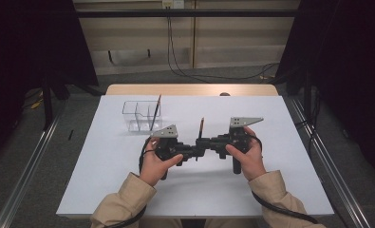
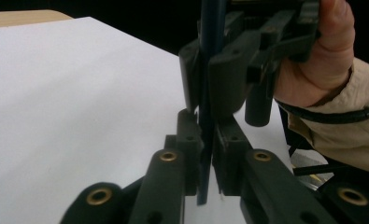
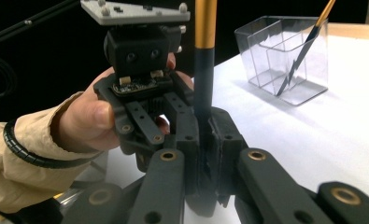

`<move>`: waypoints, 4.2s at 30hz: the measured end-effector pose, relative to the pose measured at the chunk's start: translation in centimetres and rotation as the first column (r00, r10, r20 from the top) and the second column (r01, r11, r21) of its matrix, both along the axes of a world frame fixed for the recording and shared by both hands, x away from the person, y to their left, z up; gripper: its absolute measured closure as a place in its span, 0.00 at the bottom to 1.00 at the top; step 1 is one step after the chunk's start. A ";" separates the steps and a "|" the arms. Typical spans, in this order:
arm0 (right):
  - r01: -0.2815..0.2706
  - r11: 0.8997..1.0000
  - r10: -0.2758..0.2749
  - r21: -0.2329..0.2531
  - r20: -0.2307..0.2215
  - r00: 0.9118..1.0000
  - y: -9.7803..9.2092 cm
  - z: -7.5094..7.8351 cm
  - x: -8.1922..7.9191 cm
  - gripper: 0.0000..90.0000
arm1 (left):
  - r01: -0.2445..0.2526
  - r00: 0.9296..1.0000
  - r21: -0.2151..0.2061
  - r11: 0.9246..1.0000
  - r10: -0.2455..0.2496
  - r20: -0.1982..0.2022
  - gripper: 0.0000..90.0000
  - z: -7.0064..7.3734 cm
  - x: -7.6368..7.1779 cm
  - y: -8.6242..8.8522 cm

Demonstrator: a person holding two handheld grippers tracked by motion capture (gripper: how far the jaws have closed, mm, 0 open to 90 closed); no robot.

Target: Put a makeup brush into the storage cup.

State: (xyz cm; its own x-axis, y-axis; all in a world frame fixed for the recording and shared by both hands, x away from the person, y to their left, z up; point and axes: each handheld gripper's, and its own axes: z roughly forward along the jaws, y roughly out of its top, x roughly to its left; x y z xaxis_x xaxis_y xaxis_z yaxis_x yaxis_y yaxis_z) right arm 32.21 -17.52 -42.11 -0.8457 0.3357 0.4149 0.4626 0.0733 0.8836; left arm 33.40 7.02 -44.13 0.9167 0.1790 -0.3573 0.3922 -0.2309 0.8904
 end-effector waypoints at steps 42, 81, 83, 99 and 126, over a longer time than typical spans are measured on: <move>0.021 0.999 -0.020 -0.028 0.031 0.999 -1.1 0.1 -0.2 0.94 | -0.072 0.995 -0.113 0.991 0.079 0.061 0.23 3.4 1.5 0.9; 0.018 0.998 -0.013 -0.067 0.076 0.997 -0.6 0.3 -0.6 0.67 | -0.053 0.992 -0.126 0.991 0.067 0.111 0.93 4.4 1.0 0.6; 0.023 0.997 -0.017 -0.068 0.079 0.997 -0.7 0.3 -0.6 0.60 | -0.055 0.991 -0.129 0.990 0.071 0.116 0.93 4.4 0.9 0.8; 0.066 0.989 -0.047 -0.134 0.137 0.989 -2.1 0.0 -1.0 0.23 | -0.073 0.987 -0.132 0.989 0.091 0.132 0.93 4.4 0.9 1.9; 0.140 0.977 -0.110 -0.164 0.176 0.978 -6.0 -0.2 -2.2 0.09 | -0.115 0.981 -0.138 0.984 0.135 0.141 0.93 4.1 0.9 3.7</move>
State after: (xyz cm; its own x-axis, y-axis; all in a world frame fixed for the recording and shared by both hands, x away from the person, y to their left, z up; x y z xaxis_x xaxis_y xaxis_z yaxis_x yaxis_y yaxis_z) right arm 30.00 -23.53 -42.26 -0.8441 0.4979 0.1989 0.3269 0.1839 0.9270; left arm 34.27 10.69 -40.03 0.9346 0.2567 -0.2461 0.2714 -0.0678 0.9601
